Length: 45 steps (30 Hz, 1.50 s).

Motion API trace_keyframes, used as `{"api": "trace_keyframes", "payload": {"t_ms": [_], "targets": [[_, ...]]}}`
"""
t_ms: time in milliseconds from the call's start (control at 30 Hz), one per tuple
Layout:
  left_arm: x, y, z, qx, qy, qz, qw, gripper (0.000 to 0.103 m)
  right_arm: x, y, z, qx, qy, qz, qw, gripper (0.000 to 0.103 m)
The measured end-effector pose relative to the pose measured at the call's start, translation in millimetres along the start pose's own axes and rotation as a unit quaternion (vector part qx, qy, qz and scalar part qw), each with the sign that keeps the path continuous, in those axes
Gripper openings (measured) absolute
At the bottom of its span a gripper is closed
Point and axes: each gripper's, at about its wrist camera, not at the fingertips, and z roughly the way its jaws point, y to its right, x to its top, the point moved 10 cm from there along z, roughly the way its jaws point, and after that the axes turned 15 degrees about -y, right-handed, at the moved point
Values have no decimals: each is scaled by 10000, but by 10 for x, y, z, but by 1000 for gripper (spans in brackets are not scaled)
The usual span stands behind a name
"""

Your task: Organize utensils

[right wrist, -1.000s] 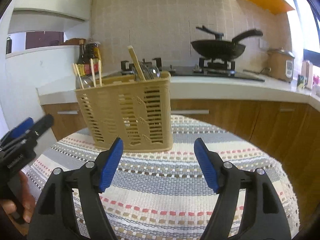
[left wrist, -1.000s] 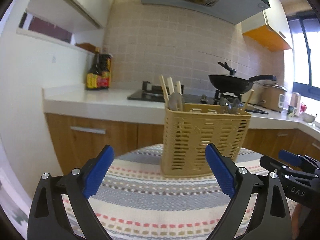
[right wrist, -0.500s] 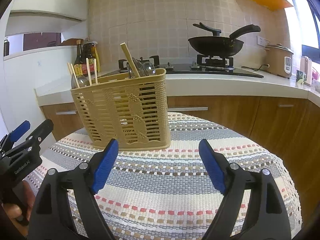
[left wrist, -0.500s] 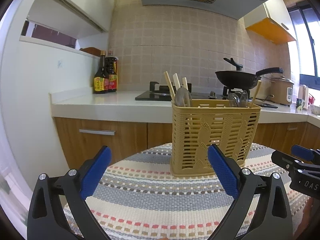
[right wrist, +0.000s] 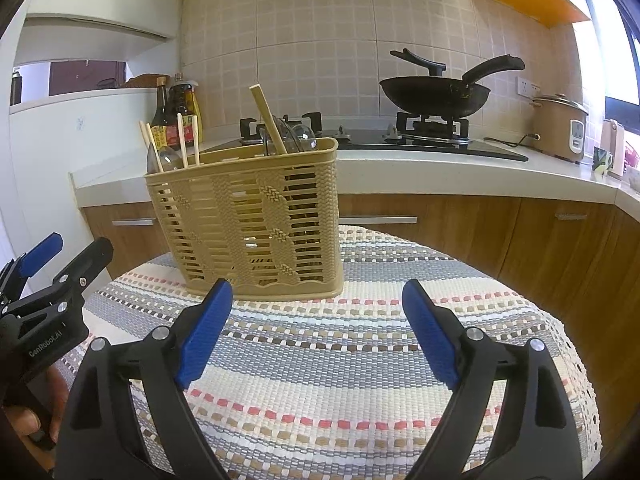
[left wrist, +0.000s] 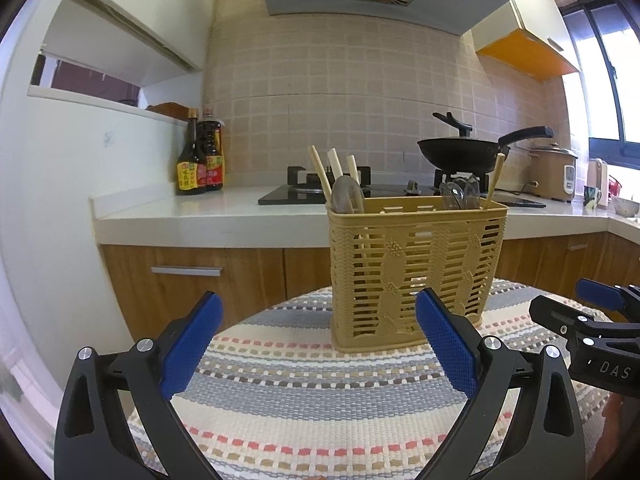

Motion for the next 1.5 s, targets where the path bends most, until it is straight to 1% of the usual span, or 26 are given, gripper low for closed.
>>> {"api": "trace_keyframes", "payload": {"t_ms": [267,433,700,900,1500], "targets": [[-2,-2,29,-33,-63,-28,10000,94,-9,-57,-30,-90,78,-144,9998,83],[-8,8,35,-28,-85,-19,10000,95,-7,-58,-25,-107,77,-162,9998,87],[-13,-9,49,-49,-116,-67,9999,95,-5,-46,-25,-112,88,-137,9998,87],[-21,10,44,-58,-122,-37,9999,95,-8,-37,-19,-132,70,-148,9998,91],[-26,39,31,-49,-107,12,9999,95,-13,-43,-16,-200,81,-173,9996,91]]}}
